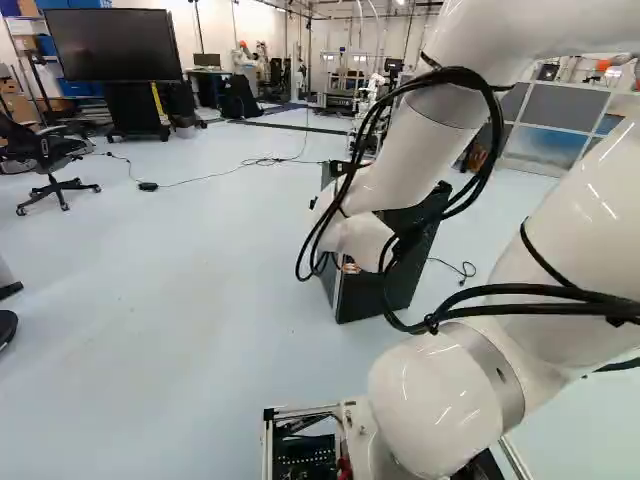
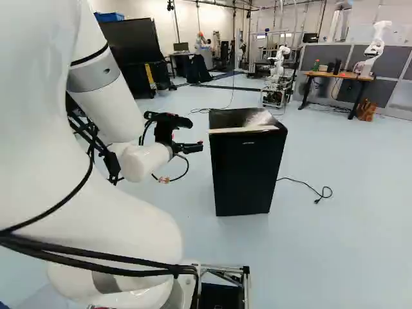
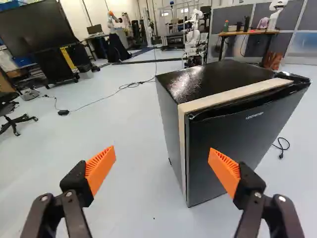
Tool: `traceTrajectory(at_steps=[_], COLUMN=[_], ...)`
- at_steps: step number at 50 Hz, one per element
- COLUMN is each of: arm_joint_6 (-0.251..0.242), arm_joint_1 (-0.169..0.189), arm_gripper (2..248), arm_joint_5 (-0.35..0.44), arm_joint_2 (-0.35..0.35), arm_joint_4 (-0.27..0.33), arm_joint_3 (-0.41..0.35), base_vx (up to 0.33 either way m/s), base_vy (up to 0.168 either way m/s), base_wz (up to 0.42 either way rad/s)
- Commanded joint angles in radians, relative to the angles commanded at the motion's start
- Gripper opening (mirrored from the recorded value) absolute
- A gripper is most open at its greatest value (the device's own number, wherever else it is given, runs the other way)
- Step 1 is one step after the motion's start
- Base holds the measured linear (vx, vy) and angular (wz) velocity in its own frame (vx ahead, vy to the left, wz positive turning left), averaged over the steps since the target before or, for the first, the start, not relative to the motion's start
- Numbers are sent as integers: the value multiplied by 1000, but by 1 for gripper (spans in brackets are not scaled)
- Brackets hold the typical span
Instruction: Grab a drink from the fridge
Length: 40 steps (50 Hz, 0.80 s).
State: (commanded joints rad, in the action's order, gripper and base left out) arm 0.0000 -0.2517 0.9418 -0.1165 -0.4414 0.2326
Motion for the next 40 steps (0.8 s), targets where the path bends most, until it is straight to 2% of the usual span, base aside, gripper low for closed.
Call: traceTrajectory(at_steps=[40], arm_joint_6=[0], arm_joint_1=[-130], arm_gripper=[247], arm_joint_5=[91], arm_joint_2=[47], arm_joint_4=[-292], arm_joint_3=[45], base_vx=[0], base_vy=[0], base_wz=[0])
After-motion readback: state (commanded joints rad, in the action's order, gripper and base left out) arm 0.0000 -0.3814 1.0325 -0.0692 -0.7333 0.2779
